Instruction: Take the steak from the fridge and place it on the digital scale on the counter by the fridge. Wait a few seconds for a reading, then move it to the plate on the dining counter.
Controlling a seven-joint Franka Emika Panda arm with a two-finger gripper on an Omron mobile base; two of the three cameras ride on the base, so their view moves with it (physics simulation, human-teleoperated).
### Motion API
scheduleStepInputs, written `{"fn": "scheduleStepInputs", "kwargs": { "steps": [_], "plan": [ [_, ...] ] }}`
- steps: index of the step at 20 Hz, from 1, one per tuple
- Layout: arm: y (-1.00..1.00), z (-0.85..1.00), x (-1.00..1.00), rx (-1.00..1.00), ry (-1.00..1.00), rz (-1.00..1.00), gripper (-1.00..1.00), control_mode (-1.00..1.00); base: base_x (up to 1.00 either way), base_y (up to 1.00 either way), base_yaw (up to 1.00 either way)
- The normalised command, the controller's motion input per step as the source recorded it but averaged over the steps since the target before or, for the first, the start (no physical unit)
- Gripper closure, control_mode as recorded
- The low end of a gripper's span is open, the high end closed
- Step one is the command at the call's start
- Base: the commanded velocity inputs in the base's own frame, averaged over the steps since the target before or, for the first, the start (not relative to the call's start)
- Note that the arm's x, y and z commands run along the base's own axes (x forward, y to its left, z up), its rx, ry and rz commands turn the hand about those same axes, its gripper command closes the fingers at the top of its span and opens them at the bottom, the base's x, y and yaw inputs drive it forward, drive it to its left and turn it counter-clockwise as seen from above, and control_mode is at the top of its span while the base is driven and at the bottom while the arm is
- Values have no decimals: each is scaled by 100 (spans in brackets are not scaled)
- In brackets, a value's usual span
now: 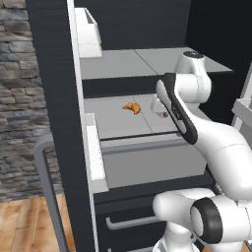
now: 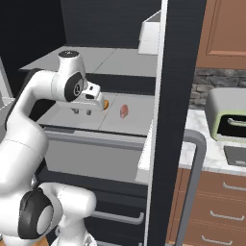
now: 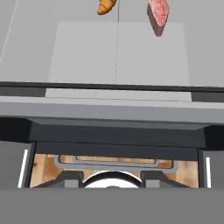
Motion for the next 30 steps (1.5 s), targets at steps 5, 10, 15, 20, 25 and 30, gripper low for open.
{"fn": "scheduleStepInputs", "kwargs": {
  "steps": [5,10,15,20,25,30],
  "plan": [
    [1,0,-8,0,-1,-1,-100,-100,0,0,0],
    [0,-1,0,0,-5,-7,-100,-100,0,0,0],
    [-18,-12,21,0,-22,-8,-100,-100,0,0,0],
    [-8,-10,45,-1,-14,-6,-100,-100,0,0,0],
    [-37,-18,48,-2,0,0,-100,-100,0,0,0],
    [-51,-30,31,0,0,8,-100,-100,0,0,0]
  ]
}}
